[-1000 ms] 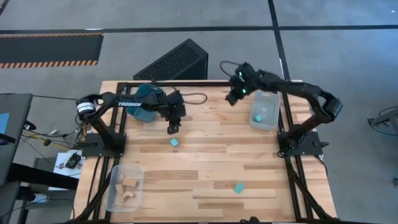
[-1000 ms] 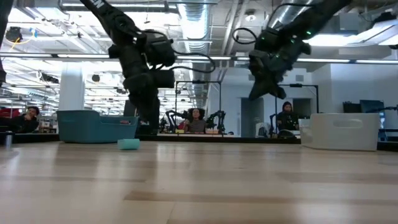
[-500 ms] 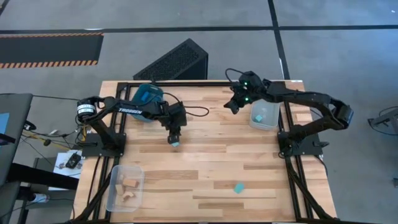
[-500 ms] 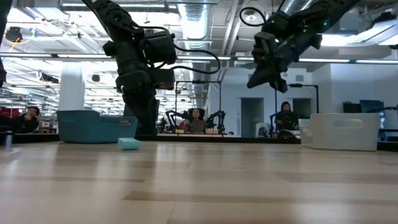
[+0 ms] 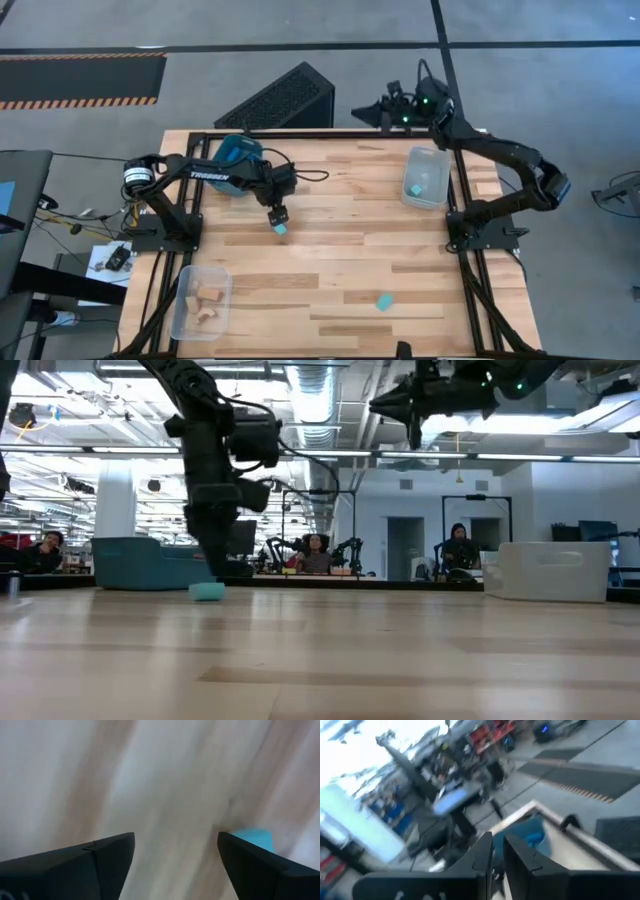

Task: Sort & place blocks by color
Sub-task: Put the top light blue block into the gray bin

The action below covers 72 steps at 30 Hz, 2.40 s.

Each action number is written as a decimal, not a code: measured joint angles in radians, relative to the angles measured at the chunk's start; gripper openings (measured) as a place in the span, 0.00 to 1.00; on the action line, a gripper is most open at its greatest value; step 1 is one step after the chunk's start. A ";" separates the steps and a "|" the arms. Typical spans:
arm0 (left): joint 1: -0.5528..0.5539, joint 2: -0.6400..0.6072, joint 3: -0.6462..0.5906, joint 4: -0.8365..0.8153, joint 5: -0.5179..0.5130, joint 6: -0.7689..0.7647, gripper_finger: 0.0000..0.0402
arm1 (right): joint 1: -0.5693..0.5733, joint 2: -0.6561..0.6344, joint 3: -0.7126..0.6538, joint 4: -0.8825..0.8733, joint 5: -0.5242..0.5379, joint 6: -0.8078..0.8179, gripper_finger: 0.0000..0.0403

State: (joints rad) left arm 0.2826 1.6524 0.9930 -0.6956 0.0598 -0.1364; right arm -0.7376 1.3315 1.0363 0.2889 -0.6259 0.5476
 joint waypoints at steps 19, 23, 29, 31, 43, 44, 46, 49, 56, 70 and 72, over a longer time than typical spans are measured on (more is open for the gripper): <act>-0.225 0.012 -0.107 0.141 -0.048 -0.313 0.69 | 0.225 -0.014 -0.241 -0.179 0.133 -0.156 0.17; -0.247 0.019 -0.106 0.145 -0.074 -0.372 0.69 | 0.227 -0.015 -0.277 -0.114 0.157 -0.116 0.17; -0.275 0.016 -0.140 0.181 -0.112 -0.483 0.69 | 0.252 -0.015 -0.297 -0.094 0.162 -0.112 0.17; -0.279 0.016 -0.146 0.190 -0.116 -0.511 0.69 | 0.261 -0.014 -0.310 -0.051 0.166 -0.110 0.17; -0.279 0.013 -0.134 0.191 -0.090 -0.582 0.69 | 0.264 -0.014 -0.327 -0.012 0.160 -0.072 0.17; -0.280 0.011 -0.135 0.193 -0.085 -0.582 0.69 | 0.264 -0.014 -0.327 -0.013 0.160 -0.068 0.17; -0.282 0.002 -0.137 0.199 -0.079 -0.556 0.69 | 0.270 -0.014 -0.327 -0.013 0.160 -0.061 0.17; -0.284 -0.018 -0.140 0.202 -0.050 -0.445 0.68 | 0.282 -0.014 -0.327 -0.012 0.157 -0.058 0.17; -0.284 -0.096 -0.139 0.188 0.038 -0.170 0.60 | 0.306 -0.041 -0.327 -0.009 0.115 -0.041 0.17; -0.288 -0.106 -0.137 0.386 0.122 0.249 0.53 | 0.297 -0.199 -0.325 0.010 0.116 -0.009 0.17; -0.292 -0.106 -0.137 0.394 0.119 0.251 0.53 | 0.306 -0.199 -0.325 0.011 0.118 -0.035 0.17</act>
State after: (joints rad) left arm -0.0091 1.5463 0.8558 -0.3014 0.1787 0.1144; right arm -0.4316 1.1328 0.7113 0.3000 -0.5082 0.5125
